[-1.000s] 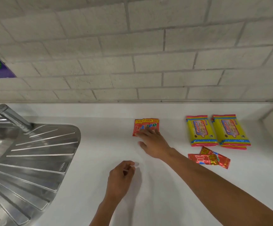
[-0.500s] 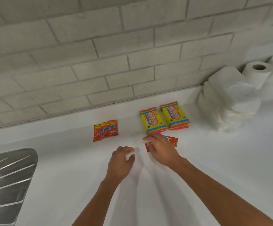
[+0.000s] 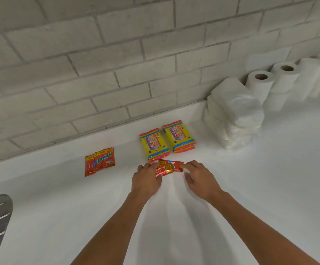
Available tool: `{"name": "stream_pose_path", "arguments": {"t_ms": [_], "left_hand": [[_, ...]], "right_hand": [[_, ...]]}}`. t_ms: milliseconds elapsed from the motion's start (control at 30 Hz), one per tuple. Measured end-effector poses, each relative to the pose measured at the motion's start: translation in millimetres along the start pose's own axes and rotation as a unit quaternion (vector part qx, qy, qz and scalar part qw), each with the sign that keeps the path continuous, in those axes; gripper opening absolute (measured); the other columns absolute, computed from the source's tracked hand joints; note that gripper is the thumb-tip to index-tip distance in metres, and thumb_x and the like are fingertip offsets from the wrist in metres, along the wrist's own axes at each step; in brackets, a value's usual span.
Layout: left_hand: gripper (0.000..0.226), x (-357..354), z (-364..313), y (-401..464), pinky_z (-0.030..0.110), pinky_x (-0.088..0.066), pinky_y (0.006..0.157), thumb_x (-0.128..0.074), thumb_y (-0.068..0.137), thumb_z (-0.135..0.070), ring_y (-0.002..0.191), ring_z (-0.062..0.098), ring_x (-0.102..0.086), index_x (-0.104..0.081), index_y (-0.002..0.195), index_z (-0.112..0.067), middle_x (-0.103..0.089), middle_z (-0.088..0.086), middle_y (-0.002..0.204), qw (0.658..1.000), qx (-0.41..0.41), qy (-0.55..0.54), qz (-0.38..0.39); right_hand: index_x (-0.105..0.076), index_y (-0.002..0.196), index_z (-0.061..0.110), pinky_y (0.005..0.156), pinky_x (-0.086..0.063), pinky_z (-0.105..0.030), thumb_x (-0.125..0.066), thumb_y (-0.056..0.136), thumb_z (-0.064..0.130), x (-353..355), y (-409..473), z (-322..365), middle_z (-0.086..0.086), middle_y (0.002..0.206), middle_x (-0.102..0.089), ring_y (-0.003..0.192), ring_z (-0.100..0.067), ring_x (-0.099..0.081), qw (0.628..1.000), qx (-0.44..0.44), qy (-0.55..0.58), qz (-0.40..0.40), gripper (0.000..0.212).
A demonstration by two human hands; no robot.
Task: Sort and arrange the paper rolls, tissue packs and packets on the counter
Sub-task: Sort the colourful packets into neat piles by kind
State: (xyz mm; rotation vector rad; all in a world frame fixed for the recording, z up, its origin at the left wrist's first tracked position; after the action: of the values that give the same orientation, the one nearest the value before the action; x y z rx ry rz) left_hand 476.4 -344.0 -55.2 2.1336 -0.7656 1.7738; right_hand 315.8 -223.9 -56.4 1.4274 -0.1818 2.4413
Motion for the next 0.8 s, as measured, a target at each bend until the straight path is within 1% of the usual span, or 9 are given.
{"name": "stream_pose_path", "arguments": {"t_ms": [133,233,300,367,433,600,700,800], "left_hand": [[0.057,-4,-5,2,0.036,-0.051,0.091,-0.06,0.094,-0.042,0.122,0.021,-0.049,-0.041,0.145,-0.026,-0.054,0.001,0.135,1.0,0.005,0.018,-0.005],[0.057,-3,-6,4,0.037,-0.049,0.094,-0.063,0.093,-0.039,0.123,0.022,-0.047,-0.042,0.144,-0.026,-0.052,0.003,0.134,1.0,0.009,0.006,-0.011],[0.051,-1,-7,3,0.036,-0.049,0.092,-0.064,0.093,-0.036,0.12,0.022,-0.049,-0.048,0.14,-0.026,-0.053,0.003,0.129,1.0,0.017,-0.003,-0.011],[0.039,0,-6,1,0.035,-0.05,0.087,-0.061,0.095,-0.033,0.112,0.02,-0.053,-0.057,0.132,-0.025,-0.058,0.002,0.121,1.0,0.018,0.001,-0.009],[0.032,2,-3,-4,0.033,-0.051,0.084,-0.057,0.097,-0.031,0.106,0.019,-0.055,-0.063,0.127,-0.028,-0.062,0.0,0.116,1.0,0.015,-0.005,-0.017],[0.024,14,18,-23,0.032,-0.051,0.082,-0.06,0.095,-0.028,0.102,0.016,-0.056,-0.069,0.117,-0.032,-0.068,-0.009,0.113,0.992,0.04,-0.111,-0.034],[0.017,29,38,-31,0.027,-0.052,0.078,-0.066,0.092,-0.028,0.094,0.011,-0.062,-0.071,0.109,-0.032,-0.071,-0.01,0.105,0.973,0.085,-0.21,-0.043],[0.015,46,56,-32,0.028,-0.052,0.075,-0.066,0.093,-0.029,0.089,0.012,-0.065,-0.069,0.108,-0.028,-0.07,-0.008,0.1,0.958,0.109,-0.257,-0.06]], "right_hand": [[-0.051,0.14,0.02,0.091,-0.049,-0.033,-0.05,0.099,0.023,1,4,-6,-0.002,0.134,-0.054,0.116,-0.02,-0.053,1.0,-0.007,-0.009,0.012,0.041],[-0.05,0.14,0.02,0.093,-0.047,-0.034,-0.051,0.099,0.023,1,11,-8,-0.003,0.134,-0.054,0.116,-0.022,-0.052,1.0,-0.012,-0.02,0.019,0.041],[-0.05,0.14,0.02,0.093,-0.047,-0.035,-0.051,0.098,0.024,-1,17,-7,-0.003,0.135,-0.054,0.117,-0.022,-0.052,0.999,-0.014,-0.026,0.025,0.042],[-0.049,0.14,0.02,0.092,-0.047,-0.034,-0.051,0.099,0.027,-4,23,-4,-0.002,0.135,-0.054,0.116,-0.021,-0.052,0.999,-0.017,-0.037,0.034,0.042],[-0.049,0.14,0.022,0.091,-0.047,-0.034,-0.05,0.1,0.031,-8,29,-2,-0.001,0.134,-0.055,0.115,-0.019,-0.052,0.998,-0.016,-0.05,0.038,0.041],[-0.051,0.136,0.023,0.089,-0.044,-0.038,-0.047,0.1,0.039,-15,40,3,-0.002,0.128,-0.057,0.114,-0.023,-0.051,0.993,-0.028,-0.106,0.035,0.04],[-0.053,0.133,0.023,0.089,-0.044,-0.039,-0.049,0.098,0.041,-19,44,6,-0.002,0.125,-0.057,0.113,-0.023,-0.05,0.99,-0.035,-0.13,0.032,0.039],[-0.053,0.132,0.022,0.091,-0.044,-0.039,-0.05,0.097,0.042,-21,47,8,-0.003,0.125,-0.055,0.113,-0.023,-0.049,0.988,-0.04,-0.145,0.038,0.04]]}}
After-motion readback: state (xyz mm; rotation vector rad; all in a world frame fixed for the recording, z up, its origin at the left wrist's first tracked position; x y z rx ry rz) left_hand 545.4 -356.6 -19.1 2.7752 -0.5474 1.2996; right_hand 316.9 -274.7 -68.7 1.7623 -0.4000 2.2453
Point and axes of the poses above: each hand's wrist, its own y-axis towards the middle knuckle, its own x-axis out of the back of the hand, z = x × y, the point moved 3 cm from there along y, towards the middle knuckle
